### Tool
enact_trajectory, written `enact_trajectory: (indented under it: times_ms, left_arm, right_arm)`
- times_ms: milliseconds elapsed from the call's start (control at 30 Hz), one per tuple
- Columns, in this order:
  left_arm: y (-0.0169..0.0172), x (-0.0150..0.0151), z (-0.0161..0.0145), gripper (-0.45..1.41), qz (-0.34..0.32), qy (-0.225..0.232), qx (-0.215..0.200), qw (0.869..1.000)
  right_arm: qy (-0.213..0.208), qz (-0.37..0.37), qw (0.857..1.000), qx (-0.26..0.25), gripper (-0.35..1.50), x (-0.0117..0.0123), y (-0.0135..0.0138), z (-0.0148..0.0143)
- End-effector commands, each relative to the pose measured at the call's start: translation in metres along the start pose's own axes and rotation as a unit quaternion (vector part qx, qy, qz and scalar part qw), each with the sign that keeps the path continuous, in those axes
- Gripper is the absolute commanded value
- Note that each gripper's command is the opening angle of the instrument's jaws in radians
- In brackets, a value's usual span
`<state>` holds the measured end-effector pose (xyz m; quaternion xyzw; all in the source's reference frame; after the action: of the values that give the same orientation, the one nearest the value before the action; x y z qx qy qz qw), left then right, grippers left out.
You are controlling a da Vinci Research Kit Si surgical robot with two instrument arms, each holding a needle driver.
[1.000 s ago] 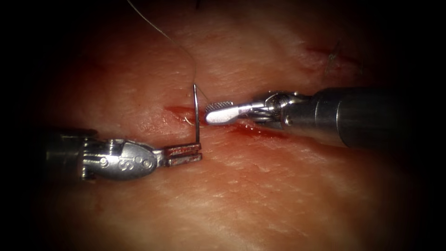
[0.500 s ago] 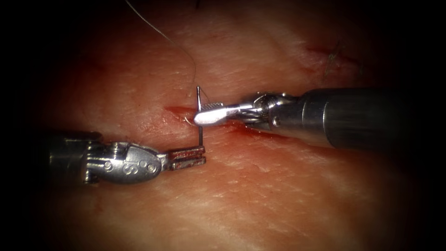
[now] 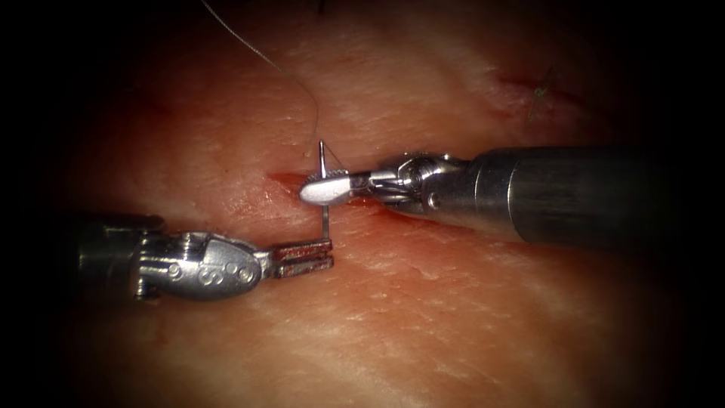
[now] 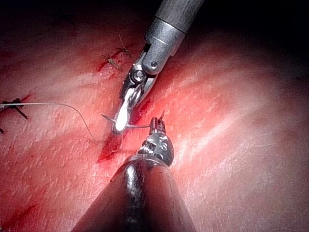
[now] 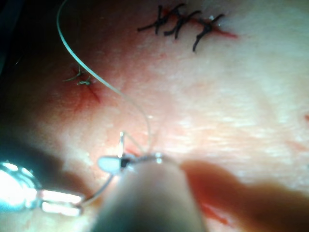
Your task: Wound Closure
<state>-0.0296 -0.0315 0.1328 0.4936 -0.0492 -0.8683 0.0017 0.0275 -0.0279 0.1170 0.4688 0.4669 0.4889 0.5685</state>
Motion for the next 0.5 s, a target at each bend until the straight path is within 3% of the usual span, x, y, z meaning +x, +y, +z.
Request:
enact_trajectory:
  times_ms: [33,267,300,333,433,500]
  left_arm:
    - [0.0004,-0.0002,0.0007,-0.45,-0.001,0.001,-0.001,1.0]
    - [0.0,-0.0001,0.0006,-0.45,-0.009,0.001,-0.003,1.0]
    - [-0.0001,0.0,0.0006,-0.37,-0.018,0.002,-0.005,1.0]
    - [-0.0004,0.0,0.0005,-0.01,-0.034,0.004,-0.007,0.999]
    - [-0.0009,0.0001,0.0002,0.47,-0.08,0.011,-0.013,0.997]
    - [-0.001,0.0001,0.0,0.66,-0.112,0.022,-0.027,0.993]
  right_arm:
    - [-0.001,0.005,1.0,0.001,-0.35,-0.0001,0.0004,0.0008]
    - [0.009,0.054,0.999,-0.002,-0.35,0.0002,0.0008,0.0001]
    - [0.011,0.054,0.998,0.0,-0.35,0.0002,0.0009,0.0]
    - [0.014,0.054,0.998,0.001,-0.35,0.0003,0.0011,-0.0002]
    - [0.023,0.034,0.999,0.0,-0.35,0.0006,0.0014,-0.0006]
    - [0.026,0.01,1.0,0.0,-0.35,0.0007,0.0015,-0.0008]
